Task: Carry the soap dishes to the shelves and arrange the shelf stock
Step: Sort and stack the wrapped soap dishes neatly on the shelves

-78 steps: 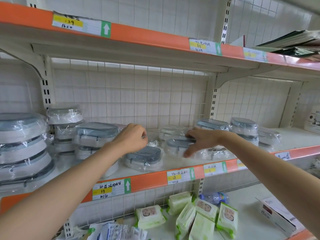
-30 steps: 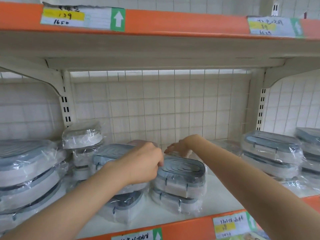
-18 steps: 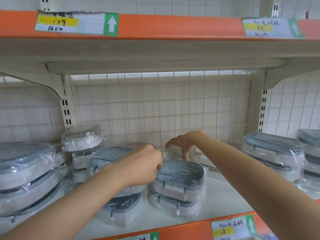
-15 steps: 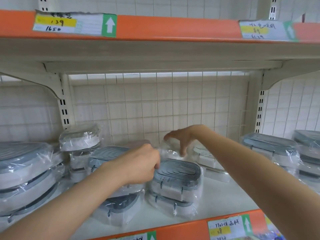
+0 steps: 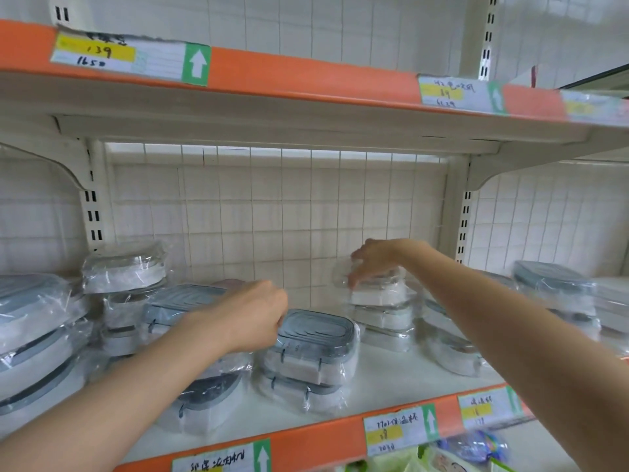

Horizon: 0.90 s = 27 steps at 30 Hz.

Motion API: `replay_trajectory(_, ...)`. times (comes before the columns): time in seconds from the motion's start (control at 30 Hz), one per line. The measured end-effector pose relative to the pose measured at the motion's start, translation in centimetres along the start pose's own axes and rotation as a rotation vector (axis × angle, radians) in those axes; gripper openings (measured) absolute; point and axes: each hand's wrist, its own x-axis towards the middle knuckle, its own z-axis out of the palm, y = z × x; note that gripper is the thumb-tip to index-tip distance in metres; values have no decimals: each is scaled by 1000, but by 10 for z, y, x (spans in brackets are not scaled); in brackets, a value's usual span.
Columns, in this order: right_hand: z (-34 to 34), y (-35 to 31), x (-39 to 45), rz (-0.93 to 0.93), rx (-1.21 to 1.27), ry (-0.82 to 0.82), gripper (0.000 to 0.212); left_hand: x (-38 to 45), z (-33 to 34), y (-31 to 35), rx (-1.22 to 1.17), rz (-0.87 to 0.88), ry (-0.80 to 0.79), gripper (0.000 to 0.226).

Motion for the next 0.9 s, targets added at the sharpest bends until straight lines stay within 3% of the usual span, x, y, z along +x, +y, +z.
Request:
replay_trajectory(0.13,14,7,-1,117,40,0,76,-3,2,-3,-6,16,7,28)
replay_trajectory(0.27,13,15,-6,152,56,38,89,-4,2,-2,-2,4,18,21)
replay_trajectory(0.43,14,46,-42,174,114,107,86,2,2,10,-78,28,167,28)
replay_trajectory(0.57,22,89,-77,305,112,109,102,7,-2,36,-151,100,215,27)
replay_trajectory(0.73,43,111,-108,386,185,56,78,6,-1,47,-193,103,225,27)
replay_trajectory(0.9,51,111,-127,432,168,225,81,-2,-4,46,-194,68,221,27)
